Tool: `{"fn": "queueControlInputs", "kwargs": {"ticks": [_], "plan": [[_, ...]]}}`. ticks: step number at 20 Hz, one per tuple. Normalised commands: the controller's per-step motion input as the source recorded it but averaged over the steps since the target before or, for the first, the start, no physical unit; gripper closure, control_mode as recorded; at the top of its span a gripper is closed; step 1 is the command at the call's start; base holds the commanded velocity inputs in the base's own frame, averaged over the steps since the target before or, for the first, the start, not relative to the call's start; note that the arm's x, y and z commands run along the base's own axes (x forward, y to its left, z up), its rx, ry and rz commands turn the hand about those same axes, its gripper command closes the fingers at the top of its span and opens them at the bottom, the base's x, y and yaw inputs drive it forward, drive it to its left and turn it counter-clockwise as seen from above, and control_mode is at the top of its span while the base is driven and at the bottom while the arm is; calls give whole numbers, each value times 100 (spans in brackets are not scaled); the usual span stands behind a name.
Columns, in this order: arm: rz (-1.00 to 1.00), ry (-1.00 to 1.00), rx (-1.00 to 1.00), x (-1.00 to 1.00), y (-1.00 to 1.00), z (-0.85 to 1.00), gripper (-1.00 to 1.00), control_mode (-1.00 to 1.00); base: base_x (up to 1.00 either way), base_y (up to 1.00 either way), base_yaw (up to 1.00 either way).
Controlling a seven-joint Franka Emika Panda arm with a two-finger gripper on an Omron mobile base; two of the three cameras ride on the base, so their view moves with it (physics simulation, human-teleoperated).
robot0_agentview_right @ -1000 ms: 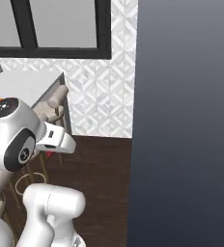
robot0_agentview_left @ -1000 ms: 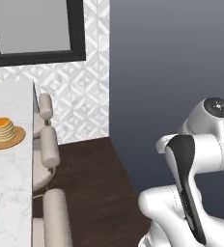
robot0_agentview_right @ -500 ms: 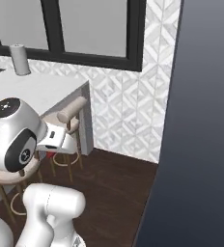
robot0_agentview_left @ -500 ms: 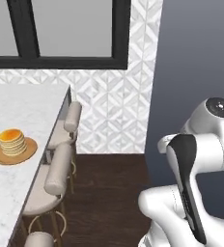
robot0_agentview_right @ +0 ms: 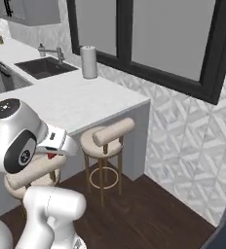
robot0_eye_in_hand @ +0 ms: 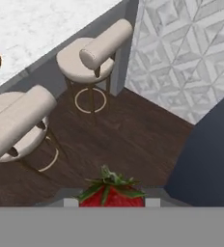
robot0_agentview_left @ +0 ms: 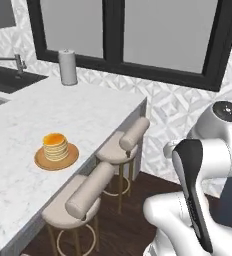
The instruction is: Take the strawberry from the fridge and place it on top of the pancake, located on the dining counter.
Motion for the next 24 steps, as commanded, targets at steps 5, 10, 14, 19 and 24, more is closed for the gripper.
{"fn": "queueControlInputs", "kwargs": {"ticks": [5,10,14,19,24], "plan": [[0,0,0,0,0,0,100,100,40,-41,88],[0,0,0,0,0,0,100,100,1,-38,92],[0,0,0,0,0,0,100,100,0,-48,89],[0,0,0,0,0,0,100,100,16,-73,49],[0,0,0,0,0,0,100,100,4,-7,-33]]}}
